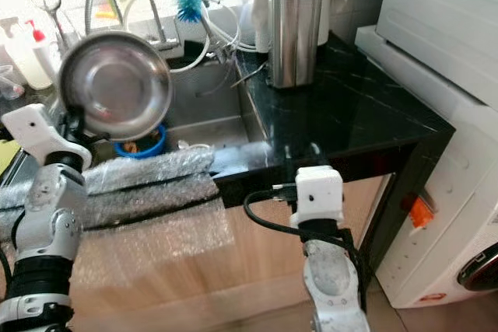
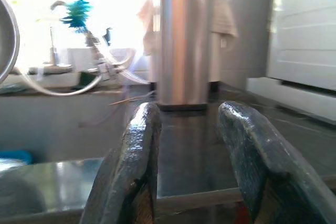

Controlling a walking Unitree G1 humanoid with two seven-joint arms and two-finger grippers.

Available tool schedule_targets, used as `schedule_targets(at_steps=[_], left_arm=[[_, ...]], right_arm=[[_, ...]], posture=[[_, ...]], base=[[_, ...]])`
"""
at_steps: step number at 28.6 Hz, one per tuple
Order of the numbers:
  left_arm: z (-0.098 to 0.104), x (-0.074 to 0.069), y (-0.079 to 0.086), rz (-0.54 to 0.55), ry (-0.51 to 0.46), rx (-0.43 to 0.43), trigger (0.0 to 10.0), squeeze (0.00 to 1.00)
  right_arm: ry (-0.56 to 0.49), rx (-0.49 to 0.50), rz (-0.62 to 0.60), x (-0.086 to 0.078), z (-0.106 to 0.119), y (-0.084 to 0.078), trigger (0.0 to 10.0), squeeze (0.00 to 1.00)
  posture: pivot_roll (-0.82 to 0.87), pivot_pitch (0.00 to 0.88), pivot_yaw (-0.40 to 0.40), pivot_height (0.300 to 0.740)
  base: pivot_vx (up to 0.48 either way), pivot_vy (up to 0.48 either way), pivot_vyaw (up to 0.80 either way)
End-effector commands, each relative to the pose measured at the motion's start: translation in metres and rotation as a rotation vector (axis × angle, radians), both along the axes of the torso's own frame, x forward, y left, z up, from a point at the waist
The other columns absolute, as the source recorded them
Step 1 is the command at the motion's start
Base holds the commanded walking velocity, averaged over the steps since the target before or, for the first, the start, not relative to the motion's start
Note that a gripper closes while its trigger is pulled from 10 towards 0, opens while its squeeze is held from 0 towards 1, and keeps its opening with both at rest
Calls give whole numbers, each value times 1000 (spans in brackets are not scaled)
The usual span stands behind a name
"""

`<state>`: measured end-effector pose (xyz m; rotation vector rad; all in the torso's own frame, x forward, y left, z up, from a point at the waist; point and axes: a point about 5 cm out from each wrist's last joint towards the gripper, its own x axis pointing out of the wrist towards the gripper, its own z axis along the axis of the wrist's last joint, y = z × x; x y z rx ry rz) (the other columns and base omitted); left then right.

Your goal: Kitchen organization

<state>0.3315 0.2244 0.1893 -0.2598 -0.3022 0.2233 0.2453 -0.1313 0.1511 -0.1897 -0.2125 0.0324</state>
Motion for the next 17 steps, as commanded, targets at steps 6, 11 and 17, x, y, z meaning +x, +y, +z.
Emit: schedule_targets(at_steps=[6,11,17], left_arm=[[9,2,-6,-12,-34,30,10000,0],[9,3,-7,-16,-35,27,10000,0],[10,6,-11,-44,-18,64,10000,0]], right_arm=[[4,4,6,1,-1,0,10000,0],[6,6,7,1,-2,0,10000,0],[9,10,7,2,-2,0,10000,0]], posture=[[-117,0,135,740],[-120,0,136,740],[-122,0,137,740]], base=[[472,0,148],[415,0,0],[116,0,0]])
